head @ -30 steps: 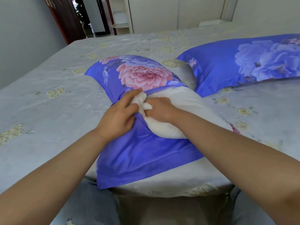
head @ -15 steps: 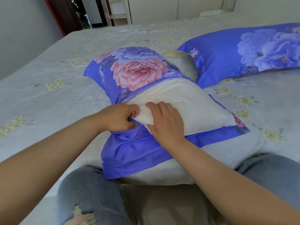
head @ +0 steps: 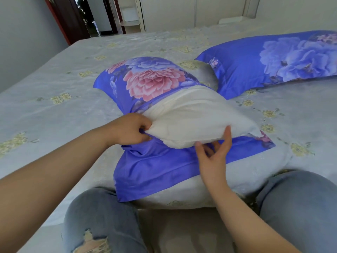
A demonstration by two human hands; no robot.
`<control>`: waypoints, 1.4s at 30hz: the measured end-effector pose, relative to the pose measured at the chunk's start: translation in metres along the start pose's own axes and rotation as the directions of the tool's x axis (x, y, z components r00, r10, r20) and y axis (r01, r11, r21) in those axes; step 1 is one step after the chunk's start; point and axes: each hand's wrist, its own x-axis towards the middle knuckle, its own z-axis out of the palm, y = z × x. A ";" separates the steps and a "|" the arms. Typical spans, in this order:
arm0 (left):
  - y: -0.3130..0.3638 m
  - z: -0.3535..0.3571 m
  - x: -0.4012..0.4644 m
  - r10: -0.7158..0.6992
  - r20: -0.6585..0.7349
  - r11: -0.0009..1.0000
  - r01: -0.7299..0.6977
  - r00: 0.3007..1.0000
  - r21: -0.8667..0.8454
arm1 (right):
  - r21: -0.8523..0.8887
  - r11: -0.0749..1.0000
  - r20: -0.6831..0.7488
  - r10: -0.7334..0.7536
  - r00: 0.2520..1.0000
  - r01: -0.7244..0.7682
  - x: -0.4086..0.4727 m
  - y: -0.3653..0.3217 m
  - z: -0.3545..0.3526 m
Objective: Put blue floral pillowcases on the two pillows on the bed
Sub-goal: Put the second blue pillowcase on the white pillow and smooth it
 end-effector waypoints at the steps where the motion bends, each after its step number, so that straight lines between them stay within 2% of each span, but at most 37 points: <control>1: 0.000 0.002 -0.002 -0.062 0.081 0.998 0.063 0.995 0.000 | 0.081 0.997 -0.058 0.000 0.998 0.005 0.010 -0.008 0.000; 4: -0.002 0.008 -0.006 -0.208 0.370 0.972 0.233 0.905 -0.024 | 0.170 0.983 -0.121 -0.056 0.991 0.076 0.037 -0.038 0.004; 6: 0.000 0.011 -0.007 -0.248 0.451 0.962 0.273 0.858 0.009 | 0.149 0.980 -0.059 -0.120 0.991 0.128 0.047 -0.053 0.010; 9: -0.002 0.011 -0.011 -0.277 0.431 0.942 0.332 0.859 -0.057 | 0.164 0.982 0.029 -0.095 0.995 0.089 0.056 -0.064 0.029; 11: -0.007 0.010 -0.015 -0.322 0.370 0.881 0.419 0.871 -0.219 | 0.152 0.988 0.068 -0.025 0.997 0.014 0.066 -0.069 0.040; 13: -0.007 0.009 -0.017 -0.339 0.366 0.794 0.472 0.867 -0.383 | 0.000 1.000 0.125 0.003 0.992 -0.003 0.080 -0.070 0.047; 14: -0.002 0.006 -0.018 -0.316 0.388 0.782 0.469 0.866 -0.410 | -0.085 0.996 0.158 -0.003 0.988 0.016 0.084 -0.070 0.047; 16: 0.006 -0.004 -0.013 -0.312 0.445 0.806 0.482 0.839 -0.343 | -0.114 0.991 0.215 -0.038 0.976 0.064 0.089 -0.067 0.047; 18: 0.009 -0.016 -0.007 -0.365 0.459 0.868 0.475 0.810 -0.147 | -0.025 0.996 0.246 -0.076 0.966 0.085 0.092 -0.058 0.043; 20: 0.013 -0.021 -0.002 -0.468 0.340 0.875 0.483 0.816 0.045 | 0.090 0.996 0.211 -0.047 0.976 0.029 0.094 -0.048 0.036; 22: 0.025 -0.020 0.001 -0.500 0.107 0.863 0.483 0.859 0.150 | 0.095 0.996 0.101 -0.004 0.995 -0.006 0.099 -0.043 0.031; 24: 0.042 -0.016 0.004 -0.395 -0.153 0.883 0.420 0.906 0.208 | 0.070 0.997 0.034 -0.032 0.999 0.029 0.103 -0.041 0.032; 25: 0.049 -0.017 0.005 -0.300 -0.215 0.907 0.348 0.929 0.237 | 0.071 0.996 0.041 -0.063 0.997 0.060 0.103 -0.041 0.035; 27: 0.063 -0.026 0.003 -0.124 -0.181 0.956 0.166 0.976 0.243 | 0.051 0.991 0.066 -0.124 0.990 0.120 0.101 -0.043 0.043; 29: 0.077 -0.037 0.007 -0.087 -0.135 0.992 0.099 0.987 0.082 | 0.033 0.988 0.102 -0.153 0.983 0.150 0.099 -0.047 0.053; 31: 0.091 -0.039 0.020 -0.038 -0.283 0.995 0.009 0.958 -0.104 | 0.009 0.986 0.141 -0.169 0.975 0.169 0.096 -0.053 0.060; 33: 0.096 -0.036 0.034 -0.023 -0.450 0.999 0.008 0.893 -0.034 | -0.077 0.977 0.187 -0.183 0.965 0.200 0.093 -0.056 0.068; 34: 0.094 -0.035 0.041 -0.035 -0.517 0.998 0.053 0.855 0.019 | -0.100 0.973 0.195 -0.184 0.963 0.206 0.091 -0.055 0.069; 36: 0.085 -0.036 0.052 -0.115 -0.612 0.987 0.159 0.782 0.018 | -0.064 0.957 0.166 -0.269 0.949 0.283 0.085 -0.051 0.064; 37: 0.080 -0.037 0.055 -0.155 -0.624 0.982 0.187 0.766 -0.014 | -0.052 0.926 0.121 -0.365 0.923 0.373 0.082 -0.046 0.056; 39: 0.071 -0.037 0.060 -0.210 -0.602 0.976 0.200 0.770 -0.085 | -0.176 0.795 0.097 -0.573 0.814 0.580 0.087 -0.027 0.040; 40: 0.068 -0.035 0.061 -0.217 -0.596 0.976 0.190 0.773 -0.109 | -0.281 0.709 0.176 -0.625 0.761 0.647 0.093 -0.018 0.032; 42: 0.064 -0.029 0.062 -0.230 -0.593 0.972 0.156 0.772 -0.175 | -0.510 0.473 0.424 -0.588 0.688 0.719 0.107 -0.002 0.023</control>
